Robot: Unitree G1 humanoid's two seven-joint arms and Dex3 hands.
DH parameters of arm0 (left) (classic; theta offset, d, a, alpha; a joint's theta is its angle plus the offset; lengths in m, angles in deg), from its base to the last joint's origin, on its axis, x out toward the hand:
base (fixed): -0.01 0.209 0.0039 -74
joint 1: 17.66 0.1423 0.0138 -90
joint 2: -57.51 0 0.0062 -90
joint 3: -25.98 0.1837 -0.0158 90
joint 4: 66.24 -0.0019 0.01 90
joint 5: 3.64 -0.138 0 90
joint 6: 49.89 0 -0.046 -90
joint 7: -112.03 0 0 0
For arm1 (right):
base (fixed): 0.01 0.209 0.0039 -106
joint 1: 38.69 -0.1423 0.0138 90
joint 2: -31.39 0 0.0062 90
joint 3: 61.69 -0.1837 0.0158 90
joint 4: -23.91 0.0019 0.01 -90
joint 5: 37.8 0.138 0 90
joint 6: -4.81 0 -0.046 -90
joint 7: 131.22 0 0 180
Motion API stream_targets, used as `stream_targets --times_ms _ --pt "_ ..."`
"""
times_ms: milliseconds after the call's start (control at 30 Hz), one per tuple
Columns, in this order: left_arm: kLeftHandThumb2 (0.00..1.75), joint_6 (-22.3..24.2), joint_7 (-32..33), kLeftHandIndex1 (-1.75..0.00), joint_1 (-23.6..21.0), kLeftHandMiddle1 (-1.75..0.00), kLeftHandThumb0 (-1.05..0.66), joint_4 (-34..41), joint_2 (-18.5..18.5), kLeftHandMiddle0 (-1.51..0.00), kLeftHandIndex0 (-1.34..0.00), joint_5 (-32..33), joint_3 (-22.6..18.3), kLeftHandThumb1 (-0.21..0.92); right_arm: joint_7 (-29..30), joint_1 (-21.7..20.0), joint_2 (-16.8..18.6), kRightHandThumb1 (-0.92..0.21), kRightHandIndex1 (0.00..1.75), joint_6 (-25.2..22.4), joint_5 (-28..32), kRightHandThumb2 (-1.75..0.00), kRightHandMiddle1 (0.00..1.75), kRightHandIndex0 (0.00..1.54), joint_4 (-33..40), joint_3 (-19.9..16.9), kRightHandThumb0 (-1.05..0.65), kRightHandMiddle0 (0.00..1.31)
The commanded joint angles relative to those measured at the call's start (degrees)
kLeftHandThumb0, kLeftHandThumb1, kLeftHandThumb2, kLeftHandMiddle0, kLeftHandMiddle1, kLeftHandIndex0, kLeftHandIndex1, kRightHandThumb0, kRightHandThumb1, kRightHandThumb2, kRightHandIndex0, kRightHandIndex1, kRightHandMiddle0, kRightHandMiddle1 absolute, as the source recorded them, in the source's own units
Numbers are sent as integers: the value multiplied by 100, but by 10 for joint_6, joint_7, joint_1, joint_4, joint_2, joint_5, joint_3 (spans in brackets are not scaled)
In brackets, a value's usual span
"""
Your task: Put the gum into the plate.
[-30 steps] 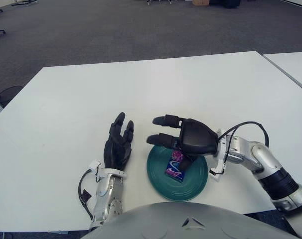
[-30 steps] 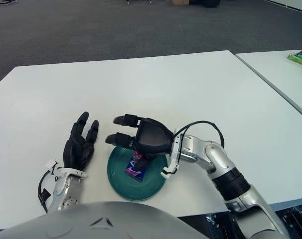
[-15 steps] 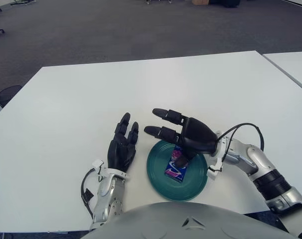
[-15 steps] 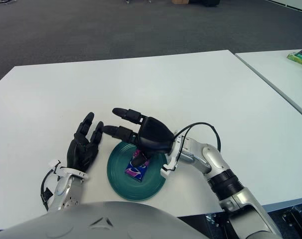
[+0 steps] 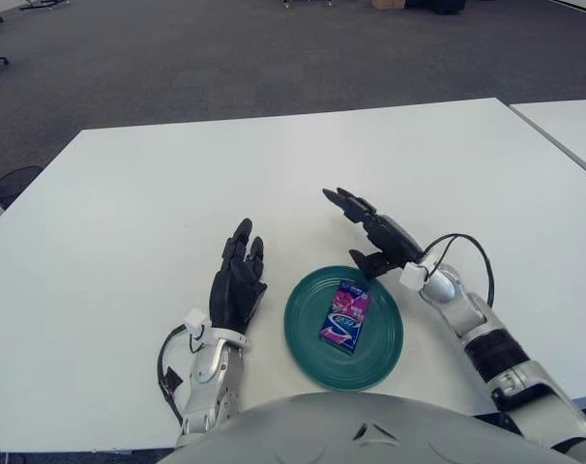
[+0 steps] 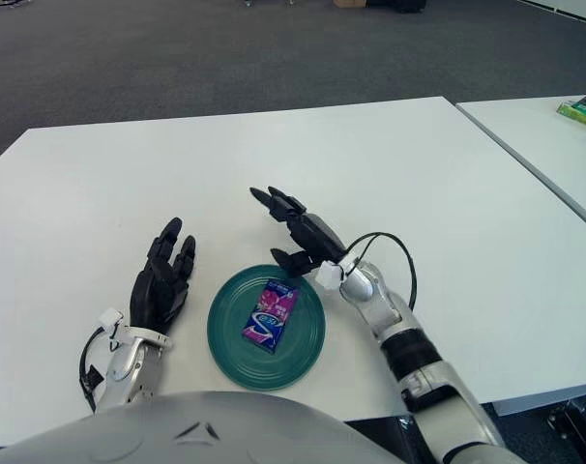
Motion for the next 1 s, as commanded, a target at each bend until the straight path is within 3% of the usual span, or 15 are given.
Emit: stream_targets --times_ms 0,200,367,533,700,967 --pt "103 5 39 -60 6 -1 -96 -41 8 -16 0 -39 -16 92 -17 74 40 -92 0 -100 152 -115 0 0 55 -60 -102 0" --pt "103 2 40 -60 8 0 -98 -39 6 -15 0 -47 -16 92 -15 88 53 -92 0 -152 196 -113 0 0 65 -112 -103 0" --pt "103 1 38 -57 9 0 -99 -37 5 -14 0 -53 -16 92 -12 75 78 -92 0 -176 235 -111 0 0 1 -170 -103 0" --pt "102 2 37 -53 10 0 -99 -34 5 -13 0 -53 -16 92 0 89 95 -92 0 -203 228 -110 1 0 21 -184 -103 1" --pt "102 2 41 -48 13 0 -98 -29 8 -14 0 -55 -17 92 15 140 102 -92 0 -239 211 -110 1 0 85 -181 -103 2" --pt "101 3 46 -43 17 0 -96 -22 8 -14 0 -60 -17 92 17 175 104 -92 0 -305 198 -110 2 0 150 -181 -101 2"
